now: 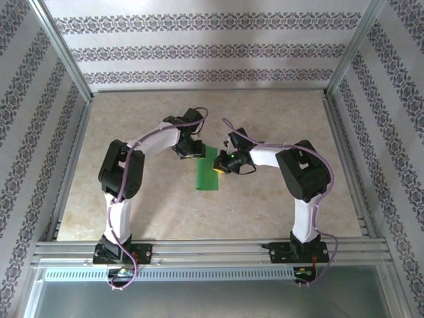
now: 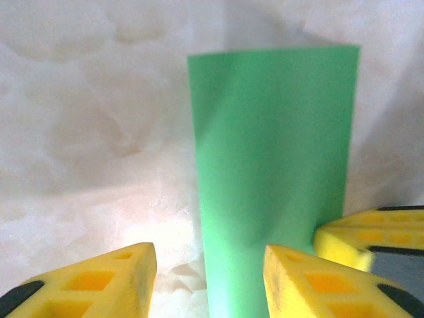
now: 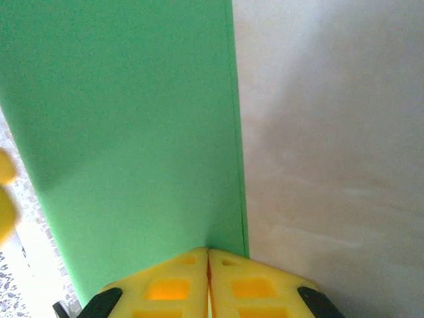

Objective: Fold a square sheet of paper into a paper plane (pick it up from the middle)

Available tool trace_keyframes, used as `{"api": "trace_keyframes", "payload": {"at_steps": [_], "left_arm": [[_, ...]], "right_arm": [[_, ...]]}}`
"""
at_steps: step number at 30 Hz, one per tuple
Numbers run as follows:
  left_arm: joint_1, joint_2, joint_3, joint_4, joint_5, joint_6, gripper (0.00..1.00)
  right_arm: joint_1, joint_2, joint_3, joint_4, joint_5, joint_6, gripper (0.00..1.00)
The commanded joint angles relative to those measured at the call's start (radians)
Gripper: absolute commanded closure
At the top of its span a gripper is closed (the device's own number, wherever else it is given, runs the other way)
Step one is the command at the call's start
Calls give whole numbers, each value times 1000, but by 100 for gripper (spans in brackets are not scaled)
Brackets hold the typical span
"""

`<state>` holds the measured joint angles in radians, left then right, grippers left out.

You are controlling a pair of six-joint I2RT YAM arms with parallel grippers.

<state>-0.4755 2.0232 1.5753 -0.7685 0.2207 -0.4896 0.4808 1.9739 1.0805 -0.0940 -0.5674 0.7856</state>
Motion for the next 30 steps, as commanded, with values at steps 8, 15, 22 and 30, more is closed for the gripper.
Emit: {"api": "trace_keyframes", "payload": {"at_steps": [8, 15, 22, 30], "left_arm": [[13, -88, -188, 350, 371, -197, 67], [20, -45, -250, 349, 391, -193, 76], [66, -30, -287, 306, 368, -127, 76], [105, -17, -324, 293, 339, -98, 76]], "right_arm": [[19, 92, -37, -180, 145, -21, 89], [19, 87, -49, -192, 150, -18, 89], [19, 83, -59, -194, 156, -11, 90], [19, 85, -70, -197, 159, -8, 90]]}}
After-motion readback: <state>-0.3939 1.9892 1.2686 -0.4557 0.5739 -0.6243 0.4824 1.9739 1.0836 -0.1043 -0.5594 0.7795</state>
